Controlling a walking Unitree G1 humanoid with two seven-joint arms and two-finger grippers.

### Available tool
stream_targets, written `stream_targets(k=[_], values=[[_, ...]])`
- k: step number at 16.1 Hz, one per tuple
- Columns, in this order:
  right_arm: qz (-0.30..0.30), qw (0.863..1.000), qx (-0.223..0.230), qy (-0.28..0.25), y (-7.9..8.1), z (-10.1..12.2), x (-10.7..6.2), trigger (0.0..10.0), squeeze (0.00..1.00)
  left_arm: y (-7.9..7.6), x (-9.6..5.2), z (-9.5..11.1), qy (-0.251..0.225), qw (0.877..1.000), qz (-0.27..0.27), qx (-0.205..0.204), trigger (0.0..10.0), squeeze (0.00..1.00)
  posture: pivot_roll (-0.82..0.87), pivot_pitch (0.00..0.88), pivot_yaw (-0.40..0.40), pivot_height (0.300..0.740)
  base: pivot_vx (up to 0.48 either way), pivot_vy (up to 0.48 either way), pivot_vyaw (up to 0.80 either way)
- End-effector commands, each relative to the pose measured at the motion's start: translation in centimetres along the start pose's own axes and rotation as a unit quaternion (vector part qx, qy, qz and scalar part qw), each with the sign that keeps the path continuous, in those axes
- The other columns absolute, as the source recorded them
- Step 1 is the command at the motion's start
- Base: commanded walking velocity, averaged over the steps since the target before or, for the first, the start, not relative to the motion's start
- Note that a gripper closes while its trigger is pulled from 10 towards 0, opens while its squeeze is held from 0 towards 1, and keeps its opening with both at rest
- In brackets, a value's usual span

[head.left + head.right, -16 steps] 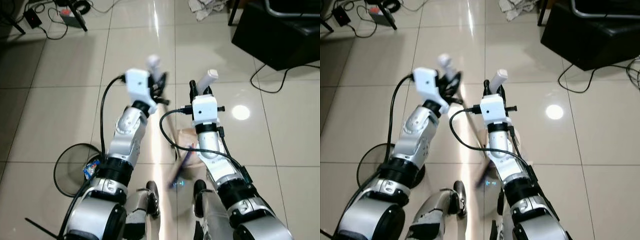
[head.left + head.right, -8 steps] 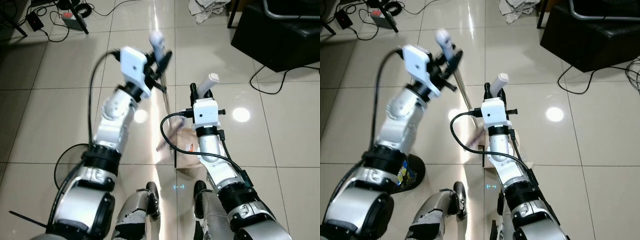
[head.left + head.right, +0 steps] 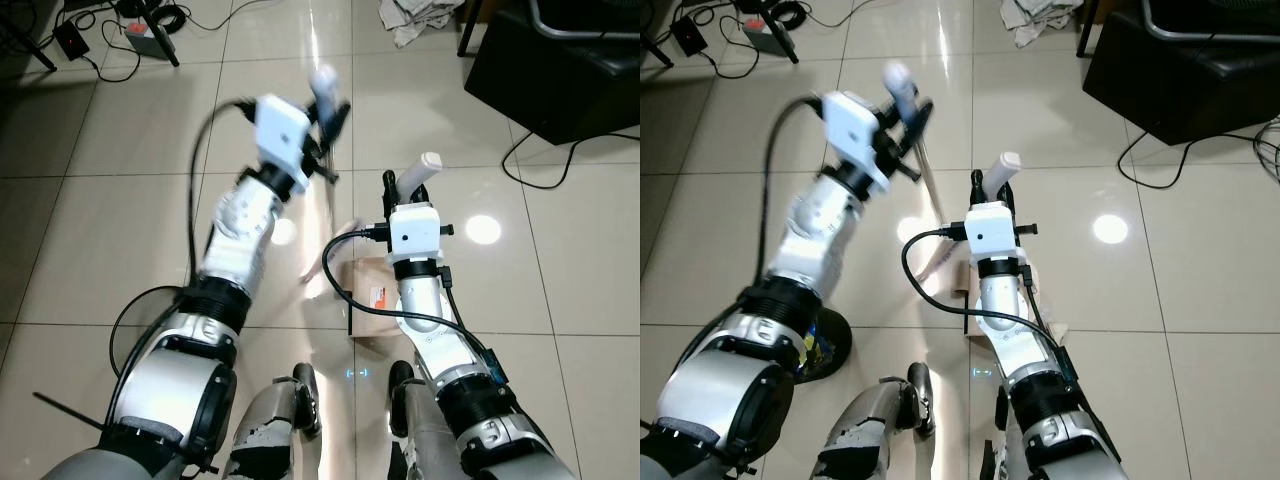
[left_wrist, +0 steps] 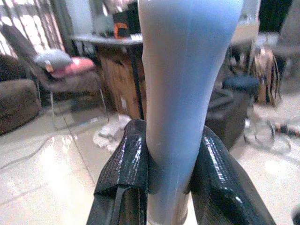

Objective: Sweep floor

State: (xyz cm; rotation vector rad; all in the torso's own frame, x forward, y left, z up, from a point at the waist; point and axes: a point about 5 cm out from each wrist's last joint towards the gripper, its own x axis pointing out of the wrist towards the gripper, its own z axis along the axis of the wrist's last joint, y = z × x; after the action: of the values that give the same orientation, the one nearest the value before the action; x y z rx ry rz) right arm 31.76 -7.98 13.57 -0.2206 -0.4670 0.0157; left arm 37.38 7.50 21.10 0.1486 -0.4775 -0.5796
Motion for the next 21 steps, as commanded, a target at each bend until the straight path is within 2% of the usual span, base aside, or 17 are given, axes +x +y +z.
stream_targets(k=[1,2,4,7,10,11,12,13,17,18,21], values=[[0.002,0.999,0.016,0.036,0.8,-0.9,-1.4,10.0,0.0,-0.6,-0.3,-0.5,0.0,1.0,-0.003,0.012,10.0,0.0,0.04,0.369,0.166,0.74,0.0,0.0,0.0],[0.002,0.999,0.016,0.036,0.8,-0.9,-1.6,10.0,0.0,-1.0,-0.5,-1.2,0.012,1.0,0.001,0.007,10.0,0.0,0.04,0.371,0.166,0.74,0.0,0.0,0.0],[0.001,0.999,0.017,0.037,0.9,-0.7,-1.8,10.0,0.0,-1.4,-1.1,-2.6,0.035,0.998,0.047,-0.034,10.0,0.0,0.01,0.387,0.167,0.74,0.0,0.0,0.0],[0.002,0.999,0.016,0.037,0.9,-0.4,-2.3,10.0,0.0,-2.8,-1.1,-3.4,0.042,0.996,0.055,-0.064,10.0,0.0,-0.01,0.382,0.169,0.74,0.0,0.0,0.0],[0.003,0.999,0.015,0.041,0.9,-0.5,-2.4,10.0,0.0,-3.4,-0.8,-3.5,0.037,0.991,0.045,-0.121,10.0,0.0,0.0,0.384,0.169,0.74,0.0,0.0,0.0],[0.003,0.999,0.015,0.042,0.9,-0.5,-2.4,10.0,0.0,-3.4,-0.6,-3.3,0.028,0.987,0.039,-0.154,10.0,0.0,0.0,0.387,0.17,0.74,0.0,0.0,0.0],[0.002,0.999,0.016,0.043,0.9,-0.5,-2.4,10.0,0.0,-3.3,-0.4,-2.8,0.009,0.983,0.012,-0.183,10.0,0.0,0.01,0.38,0.169,0.74,0.0,0.0,0.0],[0.001,0.999,0.016,0.044,0.9,-0.5,-2.4,10.0,0.0,-3.2,-0.4,-2.4,-0.003,0.981,-0.012,-0.193,10.0,0.0,0.02,0.375,0.168,0.74,0.0,0.0,0.0],[0.002,0.999,0.017,0.046,1.0,-0.5,-2.0,10.0,0.0,-1.3,-1.3,-0.7,-0.032,0.975,-0.116,-0.187,10.0,0.0,0.04,0.367,0.171,0.74,0.0,0.0,0.0],[0.002,0.999,0.017,0.046,1.0,-0.5,-2.0,10.0,0.0,-1.1,-1.4,-0.4,-0.036,0.974,-0.125,-0.185,10.0,0.0,0.04,0.361,0.17,0.74,0.0,0.0,0.0],[-0.001,0.999,0.014,0.044,0.6,-0.6,-1.9,10.0,0.0,0.1,-2.2,1.6,-0.053,0.971,-0.181,-0.149,10.0,0.0,0.05,0.343,0.17,0.74,0.0,0.0,0.0]])
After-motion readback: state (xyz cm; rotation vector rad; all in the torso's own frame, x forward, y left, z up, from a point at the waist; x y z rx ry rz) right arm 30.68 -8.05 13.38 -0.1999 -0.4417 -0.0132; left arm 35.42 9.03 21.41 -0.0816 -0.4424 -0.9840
